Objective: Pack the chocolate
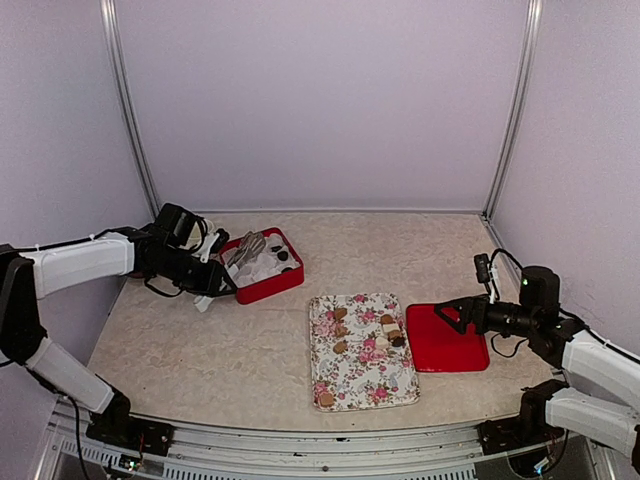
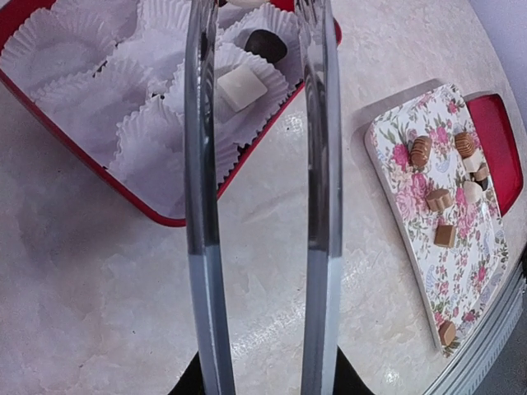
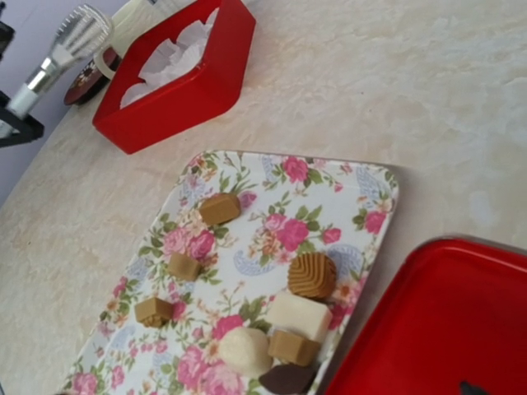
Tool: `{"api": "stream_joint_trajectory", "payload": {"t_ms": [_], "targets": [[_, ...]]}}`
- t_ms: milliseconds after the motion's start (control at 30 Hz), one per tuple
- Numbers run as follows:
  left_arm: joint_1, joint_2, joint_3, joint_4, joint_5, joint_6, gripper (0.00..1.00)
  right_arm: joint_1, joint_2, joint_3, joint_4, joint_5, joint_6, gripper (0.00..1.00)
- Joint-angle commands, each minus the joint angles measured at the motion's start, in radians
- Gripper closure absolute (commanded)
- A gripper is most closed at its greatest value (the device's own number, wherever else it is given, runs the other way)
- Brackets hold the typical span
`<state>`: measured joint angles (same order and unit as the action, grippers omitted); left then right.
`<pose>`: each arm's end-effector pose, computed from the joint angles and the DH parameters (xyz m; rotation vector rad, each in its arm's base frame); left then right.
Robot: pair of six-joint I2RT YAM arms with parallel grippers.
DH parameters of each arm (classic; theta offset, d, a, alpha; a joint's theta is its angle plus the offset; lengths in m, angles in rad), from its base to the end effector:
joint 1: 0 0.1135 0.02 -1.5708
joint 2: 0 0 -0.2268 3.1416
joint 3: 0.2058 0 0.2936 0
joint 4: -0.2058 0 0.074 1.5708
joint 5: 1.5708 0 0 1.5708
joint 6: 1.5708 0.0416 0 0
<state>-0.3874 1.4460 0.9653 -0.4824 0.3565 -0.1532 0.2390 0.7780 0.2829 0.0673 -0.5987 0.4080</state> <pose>0.3083 -0.1415 0.1661 0.4448 2.5374 -0.6619 0.2261 0.0792 0.1440 -0.2293 2.0493 1.0053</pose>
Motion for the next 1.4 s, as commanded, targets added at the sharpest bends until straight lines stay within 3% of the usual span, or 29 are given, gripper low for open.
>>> {"api": "stream_joint_trajectory", "payload": {"t_ms": [0, 700, 1167, 1367], "targets": [[0.010, 0.050, 0.011, 0.011, 0.007, -0.017, 0.80, -0.013, 0.004, -0.008, 0.020, -0.003, -0.009, 0.00], [0.012, 0.225, 0.140, -0.016, -0.048, 0.004, 0.74, -0.013, 0.025, -0.025, 0.038, 0.005, -0.019, 0.00], [0.010, 0.224, 0.139, -0.012, -0.046, 0.006, 0.62, -0.013, 0.055, -0.027, 0.068, -0.004, -0.015, 0.00], [0.000, 0.185, 0.157, -0.002, -0.032, 0.004, 0.63, -0.013, 0.045, -0.027, 0.061, -0.004, -0.014, 0.00]]}}
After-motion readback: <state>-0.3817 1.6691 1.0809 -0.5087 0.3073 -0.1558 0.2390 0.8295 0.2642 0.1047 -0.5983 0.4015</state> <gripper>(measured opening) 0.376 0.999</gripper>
